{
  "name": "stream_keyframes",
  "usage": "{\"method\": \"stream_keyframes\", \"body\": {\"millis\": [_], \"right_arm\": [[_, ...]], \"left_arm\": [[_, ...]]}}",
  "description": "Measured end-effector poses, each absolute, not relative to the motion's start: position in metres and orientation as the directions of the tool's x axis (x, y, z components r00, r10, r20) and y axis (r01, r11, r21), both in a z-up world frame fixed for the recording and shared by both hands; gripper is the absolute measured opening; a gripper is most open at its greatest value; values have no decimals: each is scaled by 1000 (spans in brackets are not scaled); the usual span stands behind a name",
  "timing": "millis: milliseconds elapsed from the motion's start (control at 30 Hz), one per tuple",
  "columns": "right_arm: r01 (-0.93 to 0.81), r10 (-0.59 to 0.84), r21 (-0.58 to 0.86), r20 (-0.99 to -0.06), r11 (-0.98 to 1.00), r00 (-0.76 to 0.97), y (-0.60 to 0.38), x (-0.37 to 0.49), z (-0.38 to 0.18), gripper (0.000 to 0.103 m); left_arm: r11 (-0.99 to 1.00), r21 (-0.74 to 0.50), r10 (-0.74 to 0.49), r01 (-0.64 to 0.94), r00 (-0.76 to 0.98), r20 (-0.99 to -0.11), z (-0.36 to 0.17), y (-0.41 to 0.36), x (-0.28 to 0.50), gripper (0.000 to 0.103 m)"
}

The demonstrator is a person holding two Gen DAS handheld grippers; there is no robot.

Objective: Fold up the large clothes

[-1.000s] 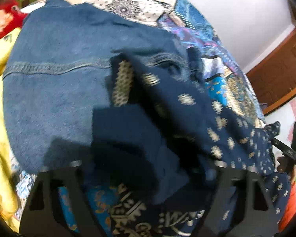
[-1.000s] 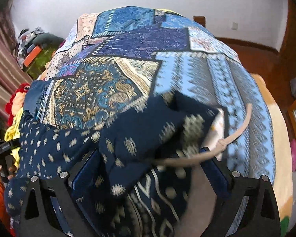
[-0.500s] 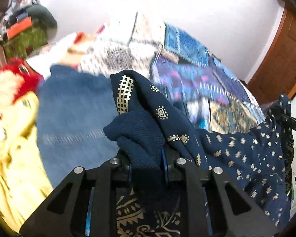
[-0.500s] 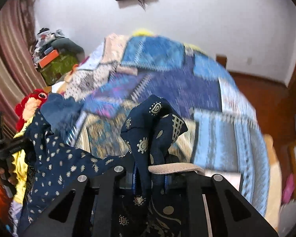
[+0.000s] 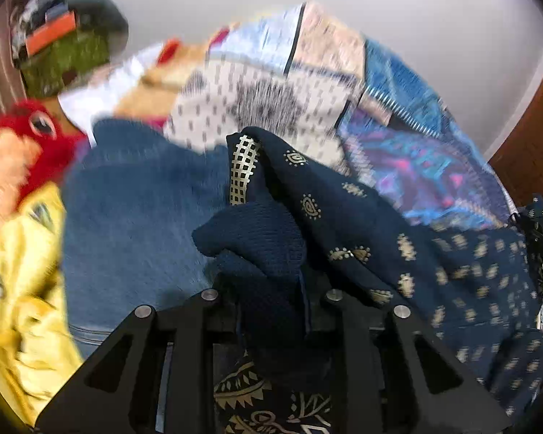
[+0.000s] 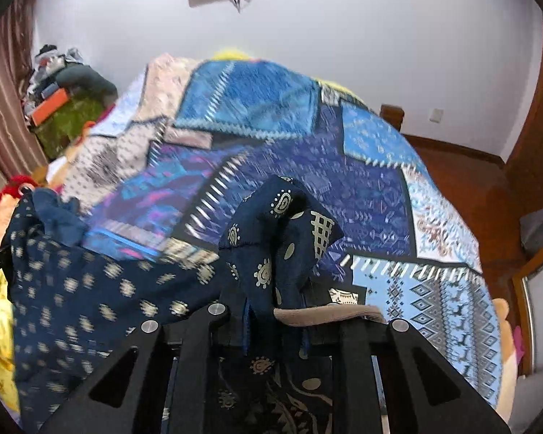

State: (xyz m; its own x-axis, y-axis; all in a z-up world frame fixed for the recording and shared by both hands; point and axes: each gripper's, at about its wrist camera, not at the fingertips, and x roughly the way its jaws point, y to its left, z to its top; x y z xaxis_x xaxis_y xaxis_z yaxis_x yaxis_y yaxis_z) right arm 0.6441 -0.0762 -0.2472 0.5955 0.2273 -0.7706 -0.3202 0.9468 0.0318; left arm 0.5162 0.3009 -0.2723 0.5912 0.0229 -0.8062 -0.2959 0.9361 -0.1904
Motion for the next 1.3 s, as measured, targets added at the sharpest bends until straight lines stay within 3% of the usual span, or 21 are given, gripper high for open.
{"method": "stream_keyframes", "body": {"millis": [100, 133, 167, 233, 367, 467, 667, 1000, 1300], "right_arm": [[-306, 192, 4, -788, 952, 585, -79, 646, -261, 28], [-287, 160, -21, -788, 958, 595, -81, 647, -264, 43], [-258, 119, -53, -785, 965, 608, -84, 646, -265, 65], [-228, 99, -55, -787, 972, 610, -93, 645, -266, 85], [-210, 203, 106, -831, 972, 517, -121, 641, -262, 86], [-224, 231, 133, -834, 965, 501, -134, 619, -246, 86], [-282, 242, 96, -802, 955, 547, -153, 548, -197, 86], [-349, 341, 142, -709, 926, 617, -178, 428, -117, 86], [-414, 352, 100, -724, 905, 594, -180, 342, -124, 86]], "left_arm": [[925, -217, 10, -311, 591, -806, -290, 304, 516, 36], [924, -213, 21, -317, 599, -801, -291, 306, 513, 42], [924, -206, 29, -321, 598, -801, -291, 306, 512, 46], [926, -190, 41, -326, 586, -809, -292, 309, 509, 53], [931, -141, 81, -335, 570, -818, -286, 309, 495, 62], [946, -81, 114, -315, 554, -825, -277, 304, 483, 62], [962, -59, 105, -265, 563, -820, -238, 286, 439, 62], [987, -58, 60, -148, 682, -729, -146, 235, 336, 66], [994, -39, 38, -98, 677, -735, -146, 214, 262, 71]]}}
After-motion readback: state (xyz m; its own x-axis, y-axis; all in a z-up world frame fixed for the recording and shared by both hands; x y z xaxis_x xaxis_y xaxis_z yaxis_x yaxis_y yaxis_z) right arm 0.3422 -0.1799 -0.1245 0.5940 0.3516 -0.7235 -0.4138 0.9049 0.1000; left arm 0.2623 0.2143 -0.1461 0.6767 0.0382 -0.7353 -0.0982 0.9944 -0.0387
